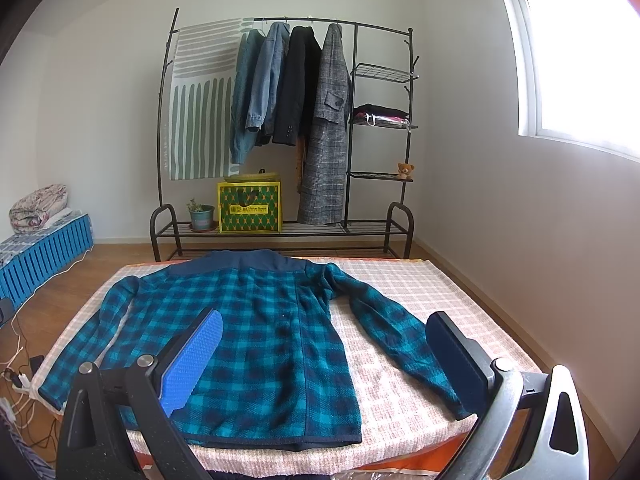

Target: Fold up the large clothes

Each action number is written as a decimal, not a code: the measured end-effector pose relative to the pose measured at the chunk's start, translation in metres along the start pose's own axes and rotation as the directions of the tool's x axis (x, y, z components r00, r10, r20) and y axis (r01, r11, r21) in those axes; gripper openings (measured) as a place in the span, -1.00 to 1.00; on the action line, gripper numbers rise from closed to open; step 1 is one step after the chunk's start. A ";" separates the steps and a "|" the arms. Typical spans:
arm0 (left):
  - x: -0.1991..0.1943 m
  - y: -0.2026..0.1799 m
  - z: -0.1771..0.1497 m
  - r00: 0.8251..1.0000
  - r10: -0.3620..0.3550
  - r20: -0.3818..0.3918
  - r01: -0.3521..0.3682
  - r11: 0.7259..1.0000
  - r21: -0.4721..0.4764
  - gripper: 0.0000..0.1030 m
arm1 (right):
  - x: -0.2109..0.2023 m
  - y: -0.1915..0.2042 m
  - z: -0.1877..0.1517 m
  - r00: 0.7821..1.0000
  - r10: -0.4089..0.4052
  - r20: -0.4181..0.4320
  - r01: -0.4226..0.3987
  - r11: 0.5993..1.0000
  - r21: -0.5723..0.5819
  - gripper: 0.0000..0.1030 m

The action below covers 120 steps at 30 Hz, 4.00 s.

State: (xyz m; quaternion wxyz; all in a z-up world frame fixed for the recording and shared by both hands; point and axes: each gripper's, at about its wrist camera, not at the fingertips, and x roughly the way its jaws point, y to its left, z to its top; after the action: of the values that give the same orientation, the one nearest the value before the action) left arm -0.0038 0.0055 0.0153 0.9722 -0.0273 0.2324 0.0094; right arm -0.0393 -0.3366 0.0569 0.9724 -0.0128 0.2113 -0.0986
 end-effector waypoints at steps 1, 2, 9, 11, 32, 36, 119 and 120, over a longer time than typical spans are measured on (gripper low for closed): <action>0.000 0.000 0.000 1.000 0.000 0.000 0.000 1.000 0.000 1.00 | 0.000 0.000 0.000 1.000 -0.001 0.000 0.001 1.000 0.000 0.99; 0.000 0.000 -0.001 1.000 0.000 0.002 0.000 1.000 -0.001 1.00 | 0.000 0.000 -0.001 1.000 -0.001 0.001 0.001 1.000 0.000 0.99; 0.004 0.007 0.000 1.000 0.023 -0.001 -0.023 1.000 0.000 1.00 | 0.001 0.002 0.000 1.000 0.003 0.002 -0.003 1.000 0.000 0.99; 0.006 0.009 0.000 1.000 0.029 -0.002 -0.029 1.000 0.000 1.00 | 0.001 0.002 0.000 1.000 0.003 0.002 -0.003 1.000 0.000 0.99; 0.052 0.037 -0.006 0.991 0.132 -0.028 -0.132 0.991 -0.001 1.00 | 0.037 0.044 0.012 0.996 0.081 -0.019 -0.082 0.996 -0.046 0.99; 0.064 0.048 -0.002 0.985 0.169 -0.027 -0.169 0.986 0.007 1.00 | 0.052 0.063 0.020 0.994 0.112 -0.005 -0.112 0.992 -0.063 0.99; 0.285 0.053 0.027 0.881 -0.352 -0.317 0.344 0.935 -0.082 -0.98 | 0.192 0.123 -0.020 0.911 0.335 -0.243 -0.353 0.935 -0.034 0.97; 0.287 0.037 0.021 0.870 -0.354 -0.344 0.358 0.932 -0.054 -0.98 | 0.193 0.120 -0.019 0.911 0.333 -0.245 -0.349 0.937 -0.024 0.97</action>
State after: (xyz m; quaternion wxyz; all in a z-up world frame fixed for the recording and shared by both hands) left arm 0.2608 0.0451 -0.0979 0.9008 -0.0651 0.3916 -0.1761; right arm 0.1476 -0.2568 -0.0474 0.9414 0.0036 0.3280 0.0788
